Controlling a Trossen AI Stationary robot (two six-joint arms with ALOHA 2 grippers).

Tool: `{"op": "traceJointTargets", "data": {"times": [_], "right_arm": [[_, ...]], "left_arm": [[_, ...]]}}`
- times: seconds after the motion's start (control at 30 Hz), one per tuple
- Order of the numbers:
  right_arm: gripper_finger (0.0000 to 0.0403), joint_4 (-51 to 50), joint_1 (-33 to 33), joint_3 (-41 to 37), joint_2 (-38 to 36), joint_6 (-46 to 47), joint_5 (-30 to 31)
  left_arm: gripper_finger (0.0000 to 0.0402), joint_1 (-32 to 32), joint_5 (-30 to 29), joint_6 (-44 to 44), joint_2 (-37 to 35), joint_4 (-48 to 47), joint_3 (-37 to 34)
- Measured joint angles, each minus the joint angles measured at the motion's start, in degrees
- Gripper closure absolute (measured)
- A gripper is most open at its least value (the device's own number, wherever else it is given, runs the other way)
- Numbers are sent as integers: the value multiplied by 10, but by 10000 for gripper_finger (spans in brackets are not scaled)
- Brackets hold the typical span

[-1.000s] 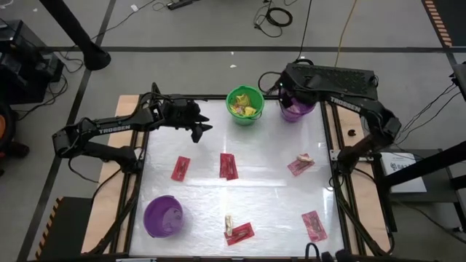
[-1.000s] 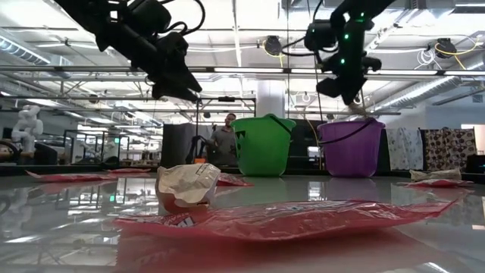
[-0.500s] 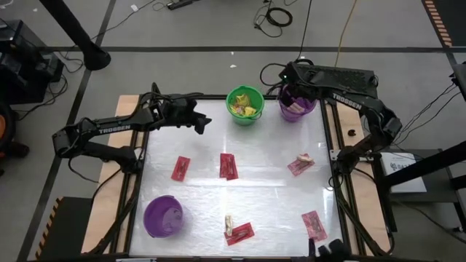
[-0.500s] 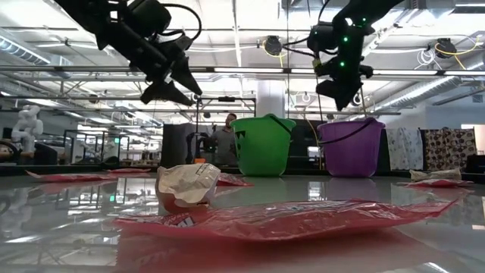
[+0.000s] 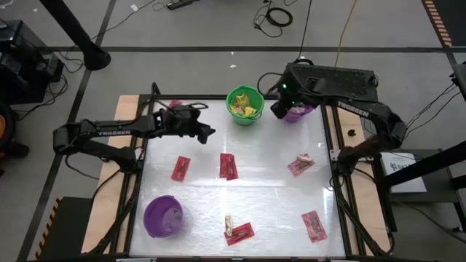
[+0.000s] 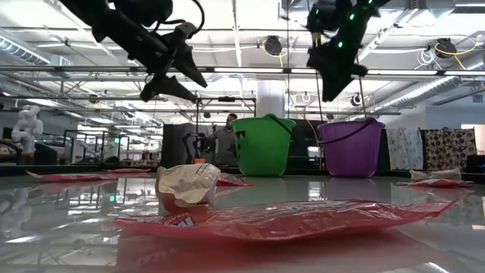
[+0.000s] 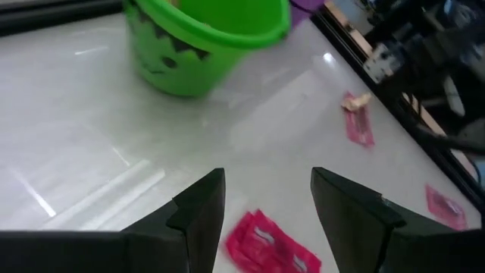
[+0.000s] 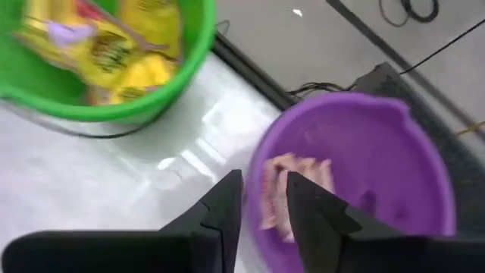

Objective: Sort candy by brand, put in halloween buckets
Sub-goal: Put the light brown chocolate bar into the top violet bucket

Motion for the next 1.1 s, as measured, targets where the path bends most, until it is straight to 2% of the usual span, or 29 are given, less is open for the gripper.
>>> {"op": "traceJointTargets", "data": {"times": [0.17,0.37,0.5,0.63,0.77,0.83,1.0,1.1], "right_arm": [[308,-58,69,0,-35,132,0],[308,-142,177,0,-40,291,-2],[308,-141,256,0,-29,403,-29],[308,-100,338,0,-10,490,-29],[308,-8,412,0,21,501,-28],[308,64,445,0,42,477,-28],[308,244,514,0,116,357,-33],[308,342,543,0,174,274,-75]], "left_arm": [[198,-43,3,38,0,-4,0],[198,-104,44,89,0,-24,0],[198,-150,46,127,0,-64,0],[198,-184,46,157,0,-76,0],[198,-205,46,169,0,-73,0],[198,-212,45,168,0,-72,0],[198,-234,45,167,0,-71,0],[198,-246,45,164,0,-71,0]]}}
